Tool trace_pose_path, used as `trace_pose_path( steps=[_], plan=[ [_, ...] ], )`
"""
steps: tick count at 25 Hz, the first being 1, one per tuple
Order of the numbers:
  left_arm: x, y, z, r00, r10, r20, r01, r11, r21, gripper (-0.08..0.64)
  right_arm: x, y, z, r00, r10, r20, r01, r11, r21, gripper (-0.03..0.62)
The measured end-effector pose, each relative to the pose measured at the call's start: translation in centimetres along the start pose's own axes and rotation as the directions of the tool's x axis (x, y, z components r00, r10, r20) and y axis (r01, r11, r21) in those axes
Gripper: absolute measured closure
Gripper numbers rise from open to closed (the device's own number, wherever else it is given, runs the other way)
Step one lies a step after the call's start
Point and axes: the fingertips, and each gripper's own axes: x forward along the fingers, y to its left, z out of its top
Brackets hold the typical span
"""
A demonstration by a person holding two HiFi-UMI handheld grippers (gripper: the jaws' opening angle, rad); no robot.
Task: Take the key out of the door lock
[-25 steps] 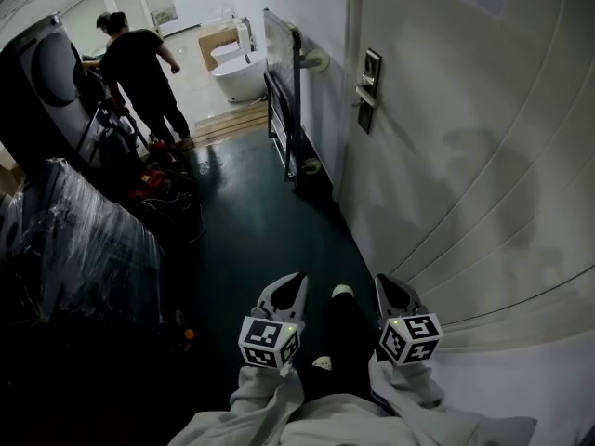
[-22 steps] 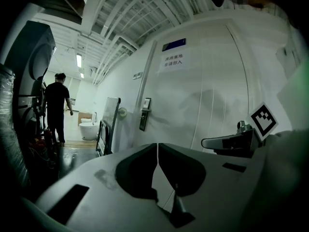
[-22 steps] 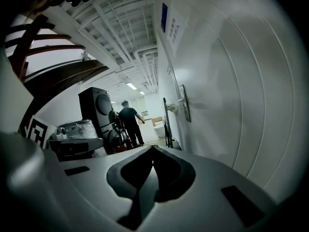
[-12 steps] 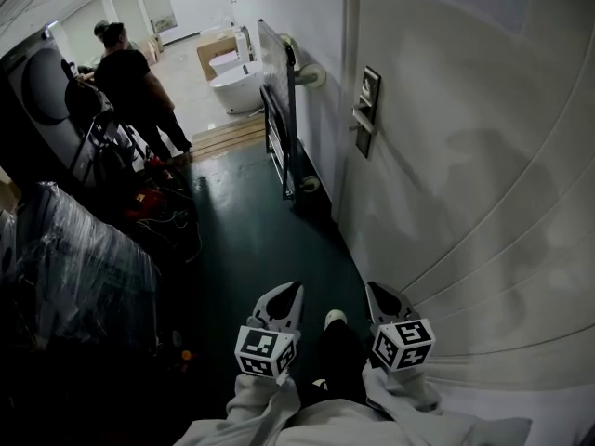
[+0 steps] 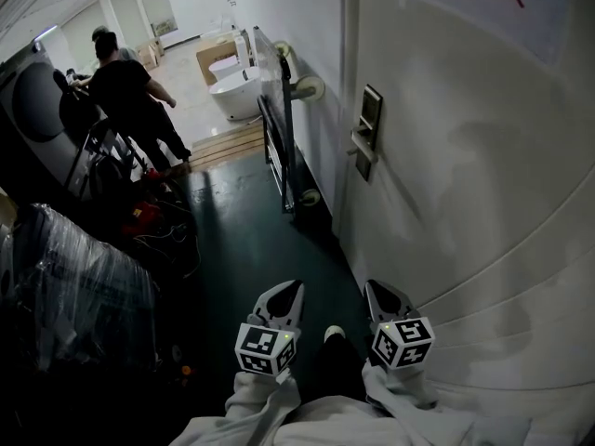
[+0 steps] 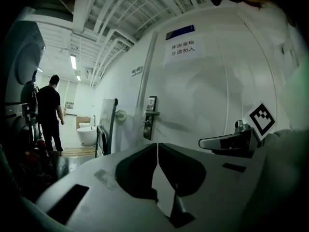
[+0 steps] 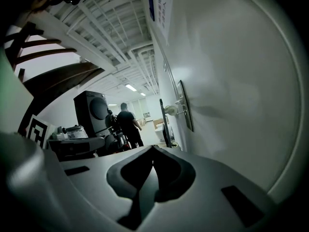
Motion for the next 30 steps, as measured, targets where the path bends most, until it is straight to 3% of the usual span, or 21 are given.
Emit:
trace_pose_path(
  steps=[15,30],
  plan=[
    [12.5,5.3,2.3,1.000,0.010,0.003,-0.010,1.000,-0.012,0.540,11.1,-6.6,4.8,1.000,0.014,0.010,-0.014,1.000,-0.015,0.540],
    [17.6,5.4,1.4,0.999,-0.048,-0.024,0.047,0.997,-0.054,0.540,13.3,-8.9,3.7,1.000,-0.012,-0.019,0.012,1.000,0.012,0.540]
  ],
)
